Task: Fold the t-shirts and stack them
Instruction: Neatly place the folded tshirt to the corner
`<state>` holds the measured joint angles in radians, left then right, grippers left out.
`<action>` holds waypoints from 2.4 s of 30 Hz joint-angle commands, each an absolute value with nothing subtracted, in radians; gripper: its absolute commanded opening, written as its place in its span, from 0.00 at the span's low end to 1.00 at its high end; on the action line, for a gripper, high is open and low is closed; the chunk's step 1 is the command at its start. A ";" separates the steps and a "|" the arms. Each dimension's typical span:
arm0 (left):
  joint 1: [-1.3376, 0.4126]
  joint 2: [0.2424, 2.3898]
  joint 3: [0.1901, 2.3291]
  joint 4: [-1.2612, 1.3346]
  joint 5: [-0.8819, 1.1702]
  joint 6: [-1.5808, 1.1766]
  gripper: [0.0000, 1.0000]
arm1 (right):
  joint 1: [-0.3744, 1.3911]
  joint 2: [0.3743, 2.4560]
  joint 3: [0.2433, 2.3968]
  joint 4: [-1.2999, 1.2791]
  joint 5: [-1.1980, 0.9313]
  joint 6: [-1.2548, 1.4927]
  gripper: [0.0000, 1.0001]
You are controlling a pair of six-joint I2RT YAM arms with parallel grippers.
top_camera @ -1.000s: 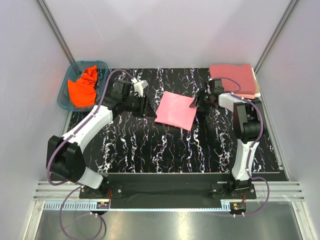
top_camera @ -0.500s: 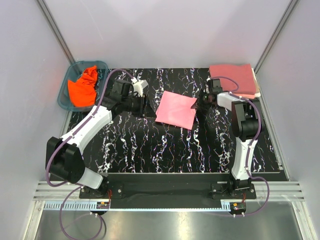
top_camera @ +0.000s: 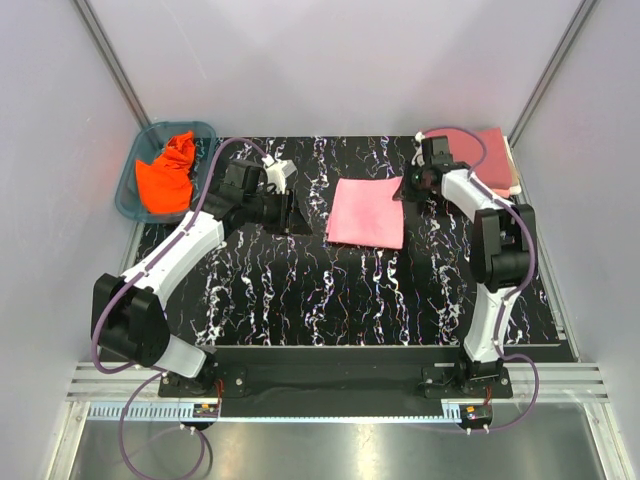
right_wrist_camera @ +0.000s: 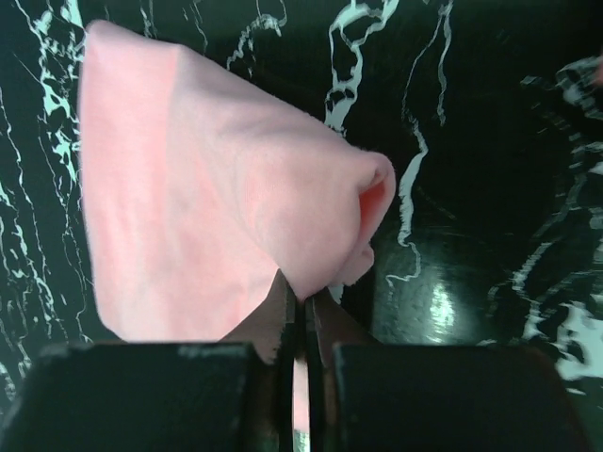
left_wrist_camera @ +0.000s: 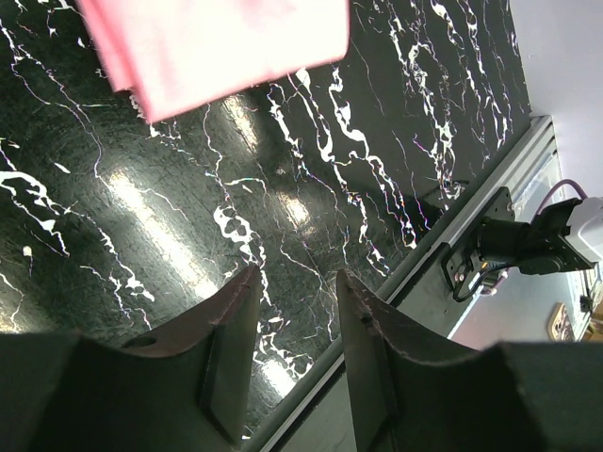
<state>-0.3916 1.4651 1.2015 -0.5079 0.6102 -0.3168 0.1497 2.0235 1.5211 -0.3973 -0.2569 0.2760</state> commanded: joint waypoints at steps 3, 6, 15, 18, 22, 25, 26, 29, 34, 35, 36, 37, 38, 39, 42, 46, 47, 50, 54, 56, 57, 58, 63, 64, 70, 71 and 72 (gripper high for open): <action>-0.387 1.450 1.201 -0.495 0.617 -0.299 0.43 | 0.156 1.905 1.640 -0.495 -0.152 0.120 0.00; -0.388 1.453 1.198 -0.495 0.623 -0.301 0.43 | 0.155 1.885 1.690 -0.543 -0.146 0.062 0.00; -0.388 1.440 1.193 -0.495 0.632 -0.302 0.43 | 0.153 1.867 1.896 -0.724 -0.049 -0.069 0.00; -0.387 1.442 1.193 -0.495 0.637 -0.302 0.43 | 0.144 1.864 1.943 -0.761 -0.034 -0.106 0.00; -0.388 1.437 1.193 -0.494 0.640 -0.302 0.43 | 0.127 1.864 2.000 -0.793 -0.006 -0.156 0.00; -0.388 1.440 1.192 -0.495 0.643 -0.304 0.43 | 0.109 1.882 2.065 -0.810 -0.037 -0.202 0.00; -0.387 1.445 1.190 -0.495 0.643 -0.305 0.42 | 0.103 1.894 2.115 -0.818 -0.040 -0.225 0.00; -0.388 1.450 1.192 -0.495 0.658 -0.307 0.42 | 0.084 1.969 2.266 -0.896 -0.028 -0.256 0.00; -0.385 1.439 1.192 -0.495 0.635 -0.305 0.43 | 0.060 2.097 2.480 -1.024 -0.041 -0.285 0.00; -0.387 1.442 1.192 -0.495 0.637 -0.307 0.43 | 0.055 2.118 2.541 -1.040 -0.034 -0.291 0.00; -0.385 1.445 1.190 -0.495 0.638 -0.307 0.43 | 0.039 2.153 2.569 -1.058 -0.034 -0.296 0.00; -0.387 1.447 1.192 -0.495 0.643 -0.307 0.43 | 0.029 2.170 2.592 -1.078 -0.037 -0.299 0.00; -0.387 1.447 1.190 -0.495 0.644 -0.307 0.43 | 0.019 2.183 2.618 -1.081 -0.035 -0.302 0.00; -0.387 1.447 1.189 -0.495 0.643 -0.305 0.43 | 0.006 2.200 2.628 -1.083 -0.037 -0.308 0.00; -0.387 1.442 1.187 -0.494 0.634 -0.304 0.43 | -0.038 2.255 2.687 -1.085 -0.032 -0.333 0.00; -0.387 1.448 1.186 -0.495 0.637 -0.301 0.42 | -0.113 2.365 2.798 -1.057 -0.031 -0.371 0.00; -0.387 1.454 1.183 -0.494 0.620 -0.298 0.42 | -0.123 2.419 2.851 -1.046 -0.031 -0.389 0.00; -0.387 1.482 1.184 -0.497 0.623 -0.298 0.42 | -0.153 2.482 2.914 -0.982 -0.026 -0.422 0.00; -0.387 1.506 1.193 -0.499 0.627 -0.296 0.42 | -0.187 2.529 2.907 -0.891 -0.078 -0.425 0.00; -0.385 1.516 1.193 -0.500 0.630 -0.296 0.42 | -0.192 2.542 2.904 -0.859 -0.094 -0.437 0.00; -0.384 1.517 1.193 -0.503 0.635 -0.296 0.42 | -0.192 2.554 2.902 -0.856 -0.106 -0.442 0.00; -0.385 1.517 1.192 -0.502 0.637 -0.296 0.42 | -0.192 2.557 2.904 -0.847 -0.109 -0.443 0.00; -0.384 1.519 1.195 -0.502 0.634 -0.293 0.42 | -0.190 2.511 2.846 -0.780 -0.132 -0.445 0.00; -0.385 1.519 1.195 -0.503 0.634 -0.293 0.42 | -0.190 2.493 2.823 -0.764 -0.141 -0.446 0.00; -0.384 1.522 1.203 -0.503 0.643 -0.295 0.42 | -0.160 2.347 2.649 -0.700 -0.233 -0.491 0.00; -0.383 1.522 1.203 -0.503 0.643 -0.295 0.42 | -0.156 2.333 2.608 -0.696 -0.264 -0.509 0.00; -0.383 1.520 1.204 -0.505 0.644 -0.295 0.42 | -0.153 2.303 2.585 -0.690 -0.281 -0.518 0.00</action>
<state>-0.3882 1.5234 1.1843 -0.5255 0.6247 -0.3103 -0.1822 2.4596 2.6236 -0.7803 -0.1833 -0.4641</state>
